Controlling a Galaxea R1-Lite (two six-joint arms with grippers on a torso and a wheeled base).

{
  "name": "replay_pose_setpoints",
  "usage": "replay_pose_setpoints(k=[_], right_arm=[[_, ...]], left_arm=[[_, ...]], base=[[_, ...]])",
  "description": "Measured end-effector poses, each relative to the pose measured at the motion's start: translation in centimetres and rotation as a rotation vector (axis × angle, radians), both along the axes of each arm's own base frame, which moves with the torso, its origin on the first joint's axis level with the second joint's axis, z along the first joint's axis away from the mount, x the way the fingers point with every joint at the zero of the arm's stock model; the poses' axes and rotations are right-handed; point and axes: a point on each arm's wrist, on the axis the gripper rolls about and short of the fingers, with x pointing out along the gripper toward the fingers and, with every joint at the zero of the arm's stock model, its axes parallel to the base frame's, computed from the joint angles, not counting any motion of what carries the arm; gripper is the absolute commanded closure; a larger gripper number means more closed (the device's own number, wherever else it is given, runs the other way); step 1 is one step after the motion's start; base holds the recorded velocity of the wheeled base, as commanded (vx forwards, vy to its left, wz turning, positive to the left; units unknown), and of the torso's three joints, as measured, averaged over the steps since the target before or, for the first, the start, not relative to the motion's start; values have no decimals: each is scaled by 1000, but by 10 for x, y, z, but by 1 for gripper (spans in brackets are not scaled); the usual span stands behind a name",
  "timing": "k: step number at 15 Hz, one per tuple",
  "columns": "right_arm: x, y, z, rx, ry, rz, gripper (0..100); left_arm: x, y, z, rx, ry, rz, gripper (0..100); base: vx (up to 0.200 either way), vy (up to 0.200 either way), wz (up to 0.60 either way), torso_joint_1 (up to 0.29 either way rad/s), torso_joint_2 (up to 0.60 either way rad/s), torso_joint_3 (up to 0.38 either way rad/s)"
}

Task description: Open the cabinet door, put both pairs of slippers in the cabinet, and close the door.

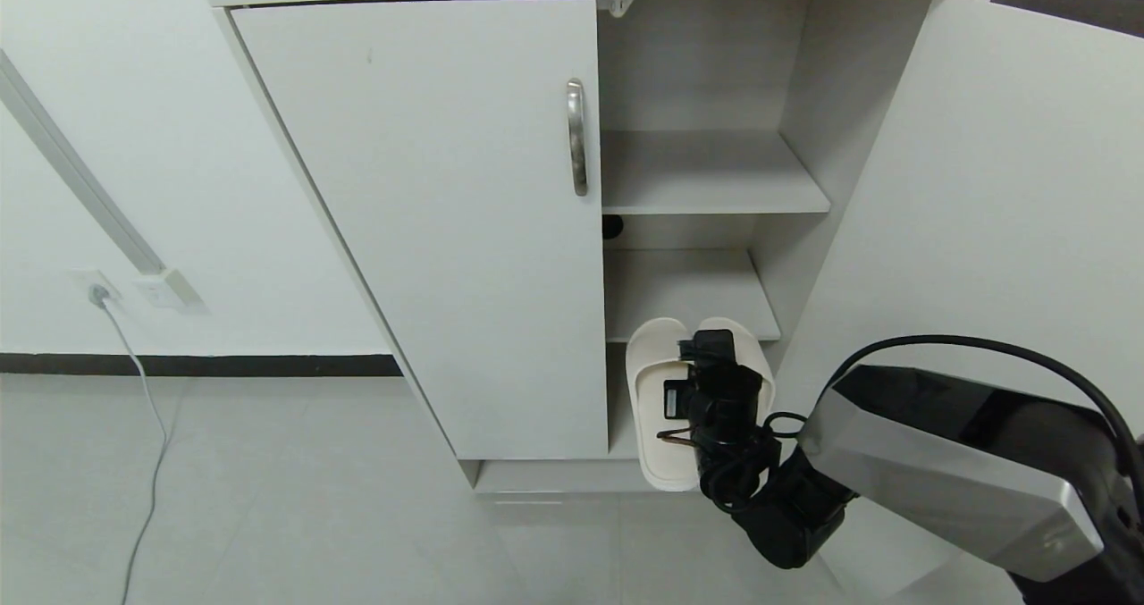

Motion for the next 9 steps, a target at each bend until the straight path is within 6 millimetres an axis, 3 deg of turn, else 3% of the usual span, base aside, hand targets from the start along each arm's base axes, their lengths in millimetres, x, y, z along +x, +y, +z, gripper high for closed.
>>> replay_pose_setpoints(k=[7, 9], right_arm=[[0, 0, 4, 3, -3, 0, 100], [0, 0, 2, 0, 0, 2, 100]], left_arm=[[0, 0, 0, 0, 0, 0, 100], [0, 0, 0, 1, 0, 0, 100]], base=[[200, 0, 0, 2, 4, 2], [0, 0, 0, 0, 0, 0]])
